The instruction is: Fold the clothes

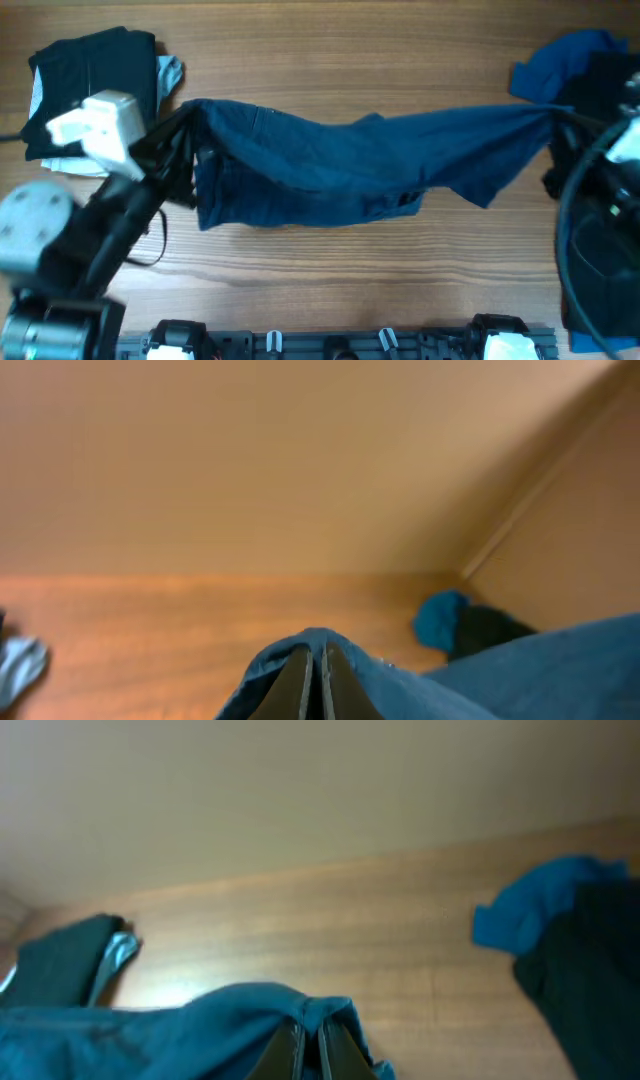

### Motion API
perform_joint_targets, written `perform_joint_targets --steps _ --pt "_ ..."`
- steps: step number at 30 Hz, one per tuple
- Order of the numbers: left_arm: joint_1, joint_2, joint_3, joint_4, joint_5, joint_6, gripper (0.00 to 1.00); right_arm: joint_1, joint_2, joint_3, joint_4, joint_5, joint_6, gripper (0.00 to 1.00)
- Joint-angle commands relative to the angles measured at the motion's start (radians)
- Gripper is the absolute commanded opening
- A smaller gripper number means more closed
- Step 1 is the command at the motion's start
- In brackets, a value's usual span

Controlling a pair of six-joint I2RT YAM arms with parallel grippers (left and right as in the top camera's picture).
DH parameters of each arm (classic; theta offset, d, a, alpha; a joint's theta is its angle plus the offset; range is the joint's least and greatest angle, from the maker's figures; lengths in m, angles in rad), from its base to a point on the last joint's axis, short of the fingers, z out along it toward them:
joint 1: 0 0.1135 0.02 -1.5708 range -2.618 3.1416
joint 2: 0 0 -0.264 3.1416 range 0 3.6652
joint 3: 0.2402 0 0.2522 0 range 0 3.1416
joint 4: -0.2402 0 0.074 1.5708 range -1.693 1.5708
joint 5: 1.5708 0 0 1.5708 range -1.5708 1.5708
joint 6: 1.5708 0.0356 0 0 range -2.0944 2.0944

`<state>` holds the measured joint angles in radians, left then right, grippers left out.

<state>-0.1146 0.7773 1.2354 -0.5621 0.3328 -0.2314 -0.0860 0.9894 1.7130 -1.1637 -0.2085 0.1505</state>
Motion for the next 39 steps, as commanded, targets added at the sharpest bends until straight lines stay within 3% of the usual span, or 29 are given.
perform_joint_targets --steps 1,9,13,18,23,39 --pt "0.006 -0.045 0.106 0.007 0.071 -0.023 0.04 0.002 -0.008 0.131 -0.049 0.076 -0.021 0.04" --pt "0.006 -0.059 0.278 0.007 0.184 -0.069 0.04 0.002 -0.008 0.353 -0.183 0.106 -0.037 0.04" --pt "0.006 -0.060 0.321 0.008 0.305 -0.079 0.04 0.002 -0.008 0.461 -0.259 0.129 -0.040 0.04" --pt "0.006 -0.068 0.324 0.022 0.348 -0.161 0.04 0.002 -0.008 0.593 -0.339 0.166 -0.039 0.04" --pt "0.006 -0.084 0.331 0.080 0.374 -0.197 0.04 0.002 -0.008 0.682 -0.372 0.166 -0.039 0.04" --pt "0.006 -0.085 0.390 0.046 0.349 -0.219 0.04 0.002 -0.006 0.816 -0.440 0.219 -0.017 0.04"
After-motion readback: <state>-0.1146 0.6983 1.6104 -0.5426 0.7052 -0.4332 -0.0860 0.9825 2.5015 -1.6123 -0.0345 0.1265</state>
